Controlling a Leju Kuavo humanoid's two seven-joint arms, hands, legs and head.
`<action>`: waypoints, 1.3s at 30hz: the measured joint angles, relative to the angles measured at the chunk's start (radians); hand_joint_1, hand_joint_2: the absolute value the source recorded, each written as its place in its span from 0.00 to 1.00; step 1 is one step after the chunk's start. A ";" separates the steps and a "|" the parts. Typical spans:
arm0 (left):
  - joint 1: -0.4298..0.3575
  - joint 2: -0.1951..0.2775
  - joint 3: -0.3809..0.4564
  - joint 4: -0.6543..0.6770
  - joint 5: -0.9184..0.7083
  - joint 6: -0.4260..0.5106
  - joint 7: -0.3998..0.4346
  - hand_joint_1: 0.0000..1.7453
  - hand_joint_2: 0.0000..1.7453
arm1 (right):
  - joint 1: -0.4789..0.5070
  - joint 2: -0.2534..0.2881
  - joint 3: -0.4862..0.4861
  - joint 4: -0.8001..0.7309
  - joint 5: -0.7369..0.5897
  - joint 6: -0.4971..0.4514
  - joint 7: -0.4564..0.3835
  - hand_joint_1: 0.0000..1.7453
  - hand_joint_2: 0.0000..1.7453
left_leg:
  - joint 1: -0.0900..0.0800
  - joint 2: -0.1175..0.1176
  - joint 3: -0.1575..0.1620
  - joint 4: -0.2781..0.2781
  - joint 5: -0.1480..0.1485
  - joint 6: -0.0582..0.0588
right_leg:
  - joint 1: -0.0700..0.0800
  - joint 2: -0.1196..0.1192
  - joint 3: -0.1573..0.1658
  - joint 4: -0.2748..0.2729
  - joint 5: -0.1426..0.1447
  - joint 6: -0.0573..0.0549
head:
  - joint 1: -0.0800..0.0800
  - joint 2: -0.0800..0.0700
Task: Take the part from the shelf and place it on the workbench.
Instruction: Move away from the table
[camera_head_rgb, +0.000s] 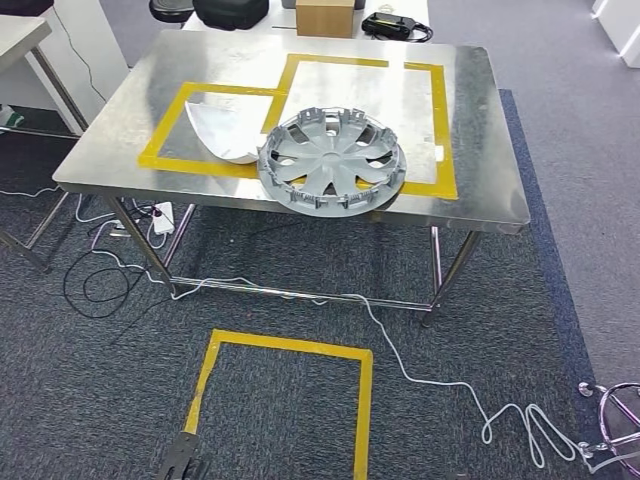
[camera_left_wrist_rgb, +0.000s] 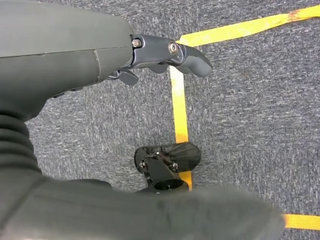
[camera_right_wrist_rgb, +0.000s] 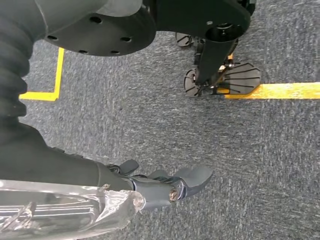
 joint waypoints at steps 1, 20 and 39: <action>0.000 0.001 0.000 0.000 0.000 -0.002 0.000 0.00 0.00 | 0.000 0.000 -0.003 0.000 0.000 0.001 -0.003 0.00 1.00 | 0.000 0.000 0.000 0.000 0.000 0.000 | 0.000 0.000 0.000 0.000 0.000 0.000 | 0.000 0.000; -0.008 0.010 0.000 0.000 -0.011 -0.008 0.000 0.00 0.00 | -0.012 0.006 -0.071 0.002 -0.033 0.023 -0.025 0.00 0.00 | 0.000 0.000 0.000 0.000 0.000 0.000 | 0.000 0.000 0.000 0.000 0.000 0.000 | 0.000 0.000; -0.007 0.013 0.000 0.000 -0.021 -0.002 0.000 0.00 0.00 | -0.013 0.010 -0.074 0.003 0.032 -0.037 -0.031 0.00 0.00 | -0.012 0.000 -0.002 0.001 0.001 0.016 | -0.013 -0.001 0.001 -0.003 0.005 0.013 | 0.000 0.000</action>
